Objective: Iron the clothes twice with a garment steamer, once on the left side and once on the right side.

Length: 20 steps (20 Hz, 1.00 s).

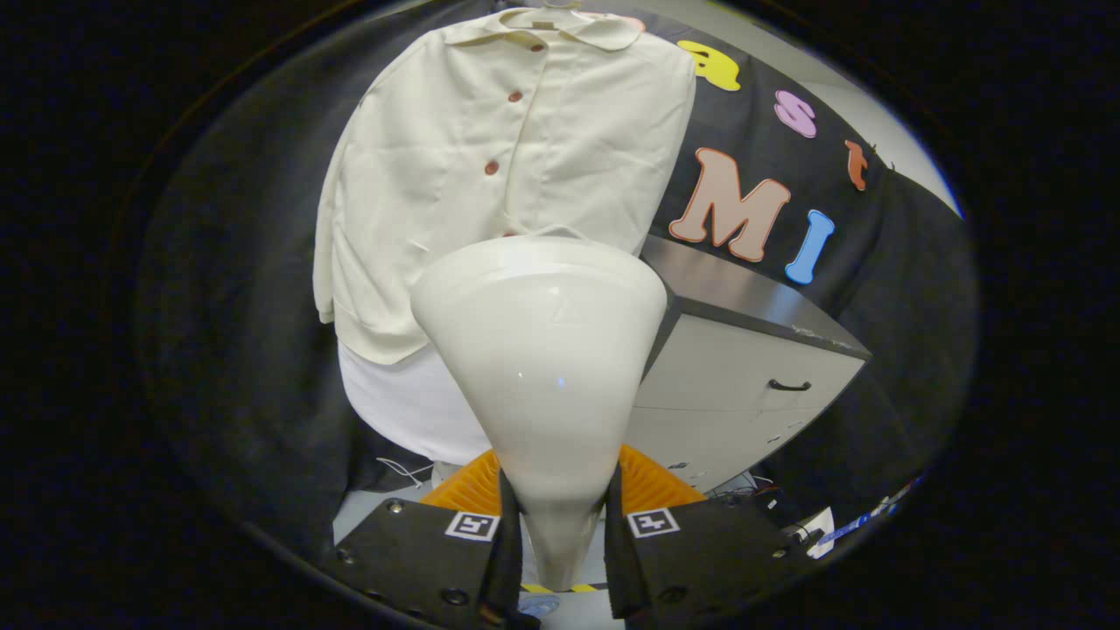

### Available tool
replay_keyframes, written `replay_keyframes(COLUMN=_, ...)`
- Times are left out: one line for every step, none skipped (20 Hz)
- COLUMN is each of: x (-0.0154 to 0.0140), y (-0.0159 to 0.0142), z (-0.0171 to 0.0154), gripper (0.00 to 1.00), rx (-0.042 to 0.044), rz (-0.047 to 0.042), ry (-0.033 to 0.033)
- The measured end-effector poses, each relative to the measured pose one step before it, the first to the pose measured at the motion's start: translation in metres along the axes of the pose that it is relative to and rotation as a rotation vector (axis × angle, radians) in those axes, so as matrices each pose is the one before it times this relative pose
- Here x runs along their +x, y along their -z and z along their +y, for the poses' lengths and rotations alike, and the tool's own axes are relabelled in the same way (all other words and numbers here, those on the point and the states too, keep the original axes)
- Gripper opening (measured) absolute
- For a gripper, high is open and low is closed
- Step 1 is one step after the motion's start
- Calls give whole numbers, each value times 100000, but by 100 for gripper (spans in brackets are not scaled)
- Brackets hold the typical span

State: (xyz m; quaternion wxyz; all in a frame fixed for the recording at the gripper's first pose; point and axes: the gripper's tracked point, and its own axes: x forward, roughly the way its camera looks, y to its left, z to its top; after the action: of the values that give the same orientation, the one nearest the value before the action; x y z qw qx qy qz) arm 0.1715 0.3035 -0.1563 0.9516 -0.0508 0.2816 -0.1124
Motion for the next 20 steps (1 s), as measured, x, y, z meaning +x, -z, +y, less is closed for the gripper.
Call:
replay_keyframes(x=-1132, y=-501, z=41, gripper=39, rx=890, rz=-1798, ry=-602)
replay_keyframes(x=-1164, y=-641, z=231, gripper=39, rx=876, rz=-2117, ry=-607)
replay_keyframes(x=-891, y=-513, z=63, gripper=39, rx=901, rz=-1997, ry=-267)
replay_keyframes(x=-956, y=-425, z=52, gripper=39, rx=480, rz=-1515, ry=-505)
replay_keyframes(x=-914, y=-568, z=-100, gripper=39, rx=32, rz=-1205, ry=-354)
replay_keyframes(x=-1023, y=-629, z=-152, gripper=39, rx=255, rz=-1663, ry=-397)
replay_keyframes(x=-875, y=-846, z=117, gripper=39, rx=458, rz=-2186, ry=-697)
replay_keyframes(x=-855, y=-897, z=154, gripper=39, rx=230, rz=-2417, ry=-873)
replay_keyframes(x=-839, y=-1003, z=99, gripper=39, rx=13, rz=-2354, ry=-875)
replay_keyframes(x=-783, y=-828, z=134, gripper=39, rx=228, rz=-2113, ry=-733)
replay_keyframes(x=-873, y=-909, z=1, gripper=39, rx=66, rz=-2455, ry=-600)
replay_keyframes(x=-837, y=-935, z=2, gripper=39, rx=193, rz=-2371, ry=-499)
replay_keyframes(x=-930, y=-868, z=-121, gripper=39, rx=89, rz=-1738, ry=-480)
replay_keyframes(x=-894, y=-842, z=-261, gripper=38, rx=93, rz=-1811, ry=-185)
replay_keyframes(x=-772, y=-805, z=-269, gripper=38, rx=164, rz=-1592, ry=-118)
replay_keyframes(x=-766, y=-640, z=-786, gripper=38, rx=963, rz=-2078, ry=-41)
replay_keyframes(x=-740, y=-845, z=-283, gripper=38, rx=1114, rz=-1813, ry=-393)
replay_keyframes(x=-831, y=-779, z=-399, gripper=38, rx=1404, rz=-1900, ry=-1)
replay_keyframes(x=-553, y=-672, z=-399, gripper=38, rx=1159, rz=-1669, ry=-504)
replay_keyframes(x=-591, y=-598, z=-301, gripper=38, rx=1219, rz=-1638, ry=-1044)
